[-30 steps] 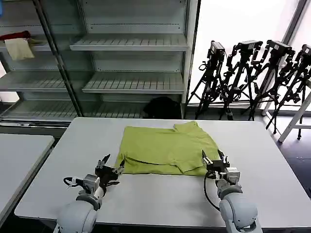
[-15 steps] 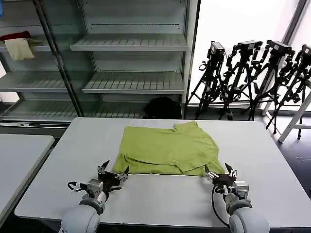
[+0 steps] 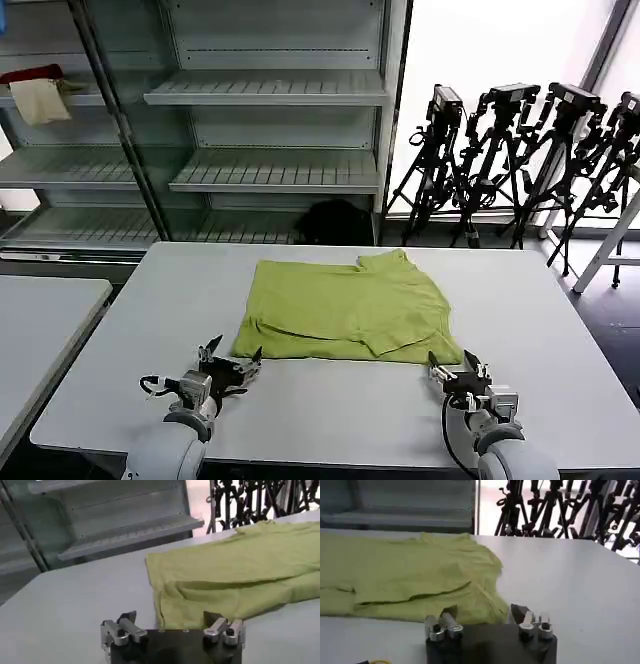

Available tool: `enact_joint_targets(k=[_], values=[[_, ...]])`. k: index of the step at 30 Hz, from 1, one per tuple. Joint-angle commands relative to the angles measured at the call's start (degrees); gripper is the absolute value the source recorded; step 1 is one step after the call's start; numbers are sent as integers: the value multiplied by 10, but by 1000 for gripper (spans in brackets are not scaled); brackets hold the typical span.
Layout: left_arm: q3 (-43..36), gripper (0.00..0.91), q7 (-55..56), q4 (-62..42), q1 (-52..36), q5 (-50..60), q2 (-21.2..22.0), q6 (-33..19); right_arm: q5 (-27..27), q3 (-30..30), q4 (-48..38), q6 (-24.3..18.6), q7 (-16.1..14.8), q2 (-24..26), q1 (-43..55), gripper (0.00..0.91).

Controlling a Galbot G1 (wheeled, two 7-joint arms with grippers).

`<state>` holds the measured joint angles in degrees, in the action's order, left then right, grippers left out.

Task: Fold and organize the clothes.

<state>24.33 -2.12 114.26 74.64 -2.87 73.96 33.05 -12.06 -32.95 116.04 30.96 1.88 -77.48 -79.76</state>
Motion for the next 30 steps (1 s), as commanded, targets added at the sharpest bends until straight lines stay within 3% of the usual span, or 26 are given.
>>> enact_joint_targets(k=[1,3,30], values=[[1,111,0,-11,3,2,0,0,-3,-1,-1,2,0,1,-5,0],[2,10,-1,-13,5,3,0,0,-3,-1,0,2,-1,0,-4,0],[4,0,-7,8,30,-4,-1,-6,-28,4,42,18,3,3,-19,0]])
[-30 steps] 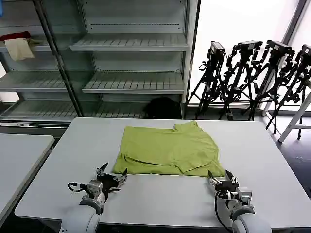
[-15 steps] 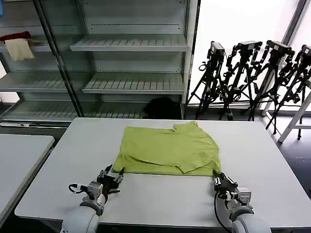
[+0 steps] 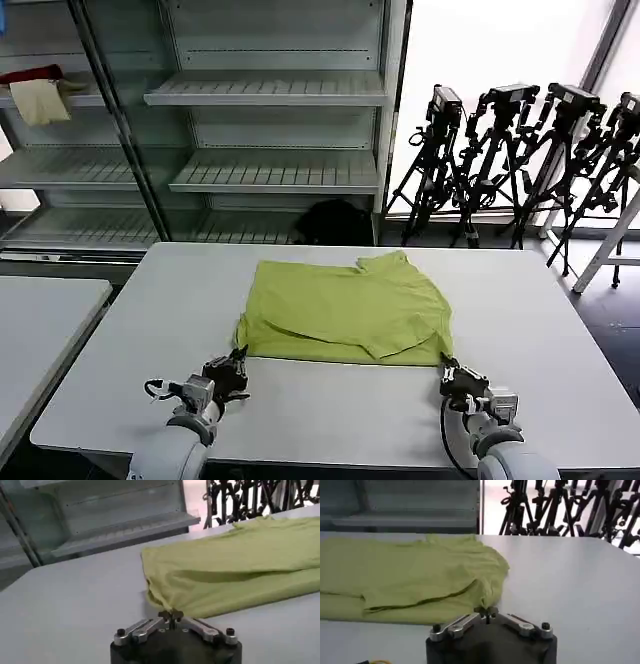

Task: Fold and organize the clothes.

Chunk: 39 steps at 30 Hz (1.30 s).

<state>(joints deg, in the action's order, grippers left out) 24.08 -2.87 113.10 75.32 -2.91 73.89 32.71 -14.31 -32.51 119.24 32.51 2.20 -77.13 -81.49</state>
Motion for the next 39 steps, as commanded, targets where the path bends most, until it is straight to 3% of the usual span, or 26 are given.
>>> enact_joint_targets(k=[1,8,16,29,30,31,32,35,39], values=[[11,0,-2,38,32,-7,-3,-2,-9,0,17,6,3,0,-9,0],[67,0,-26,160,143,-54,-34,4,-18,17,94,7,25,8,-87,0],[119,0,-25,217,258,-95,-52,3,-13,37,161,8,47,7,-163,0],[152,10,-12,214,303,-81,-73,3,15,55,206,7,50,14,-245,0],[150,141,-13,214,303,-79,-73,3,16,56,205,7,50,13,-245,60],[147,907,-12,213,303,-79,-74,3,19,58,203,7,51,12,-244,322],[143,907,-6,212,302,-72,-75,3,23,59,201,7,51,11,-242,907],[140,907,2,215,301,-61,-76,3,60,59,196,6,48,6,-235,907],[138,907,11,220,299,-60,-76,3,61,49,207,7,54,3,-223,907]])
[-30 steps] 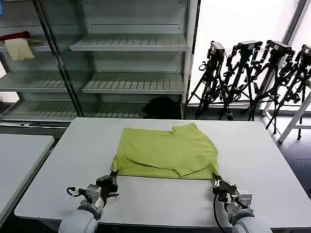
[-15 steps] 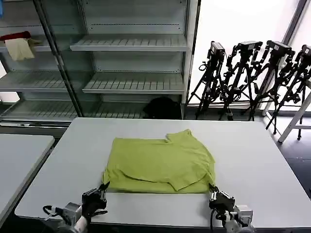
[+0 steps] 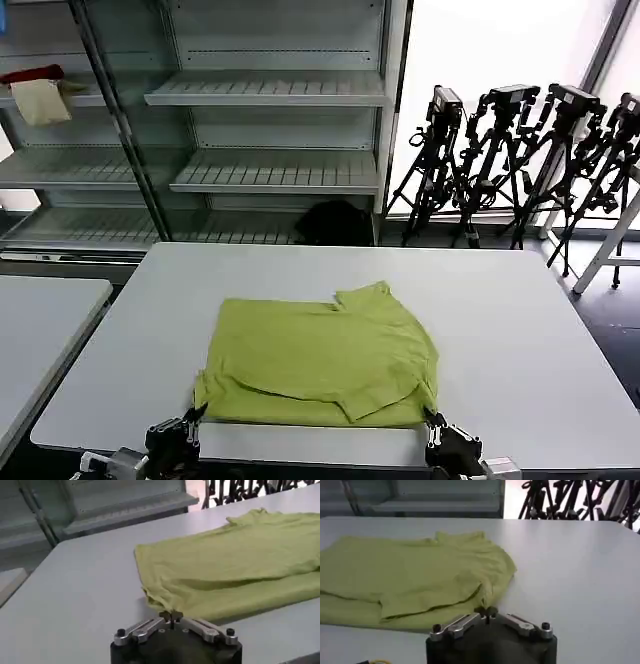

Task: Fold and organize the clothes.

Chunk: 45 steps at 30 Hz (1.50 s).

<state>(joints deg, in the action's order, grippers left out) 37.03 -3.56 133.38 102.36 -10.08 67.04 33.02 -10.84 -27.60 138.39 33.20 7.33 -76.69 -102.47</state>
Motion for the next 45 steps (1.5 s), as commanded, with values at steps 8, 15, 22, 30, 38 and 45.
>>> enact_joint_targets(k=[8,15,22,30,38,45], values=[[28,907,36,26,-6,38,-5,-1,87,-25,24,0,2,-11,36,907],[50,907,33,9,-125,-44,-6,0,37,-28,-6,2,-21,-14,122,907],[-29,907,2,-120,-346,-66,-17,4,-16,12,-143,8,-44,5,336,907],[-94,907,-5,-250,-449,-88,-51,5,-24,50,-325,10,-49,-13,490,907],[-140,907,-26,-359,-512,-74,-61,4,-14,61,-436,9,-63,-28,563,907],[-154,907,-56,-415,-527,-48,-48,4,1,57,-482,8,-64,-48,575,907]])
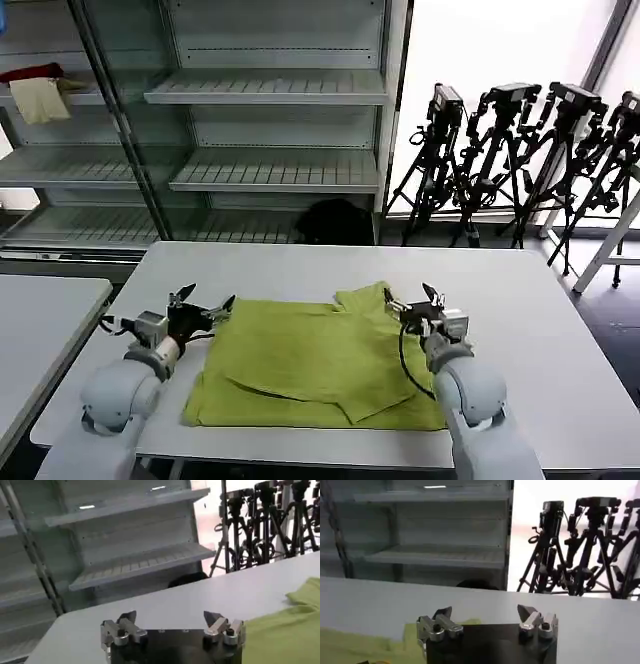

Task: Fold and organize the clothes.

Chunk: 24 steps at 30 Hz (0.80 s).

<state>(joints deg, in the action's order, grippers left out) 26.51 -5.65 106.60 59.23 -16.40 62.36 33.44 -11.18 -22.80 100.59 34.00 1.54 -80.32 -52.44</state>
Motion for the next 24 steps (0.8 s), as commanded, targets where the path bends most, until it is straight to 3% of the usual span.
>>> enact_joint_targets(k=[1,14,16,17,19,24], values=[[-49,907,-37,-155,-96,22,2,-1,4,9,-106,-1,-7,-12,74,907],[-45,887,-52,-161,-82,29,10,-1,6,5,-121,-1,-9,-16,69,907],[-46,856,-53,-158,-80,28,10,-1,6,6,-121,-1,-9,-15,68,907],[-46,756,-55,-157,-79,28,11,-1,9,7,-123,-1,-10,-16,68,907],[-46,685,-55,-159,-79,29,12,-1,15,6,-124,-1,-11,-18,67,907],[-45,655,-59,-163,-77,30,15,-1,22,8,-125,-2,-14,-20,63,856]])
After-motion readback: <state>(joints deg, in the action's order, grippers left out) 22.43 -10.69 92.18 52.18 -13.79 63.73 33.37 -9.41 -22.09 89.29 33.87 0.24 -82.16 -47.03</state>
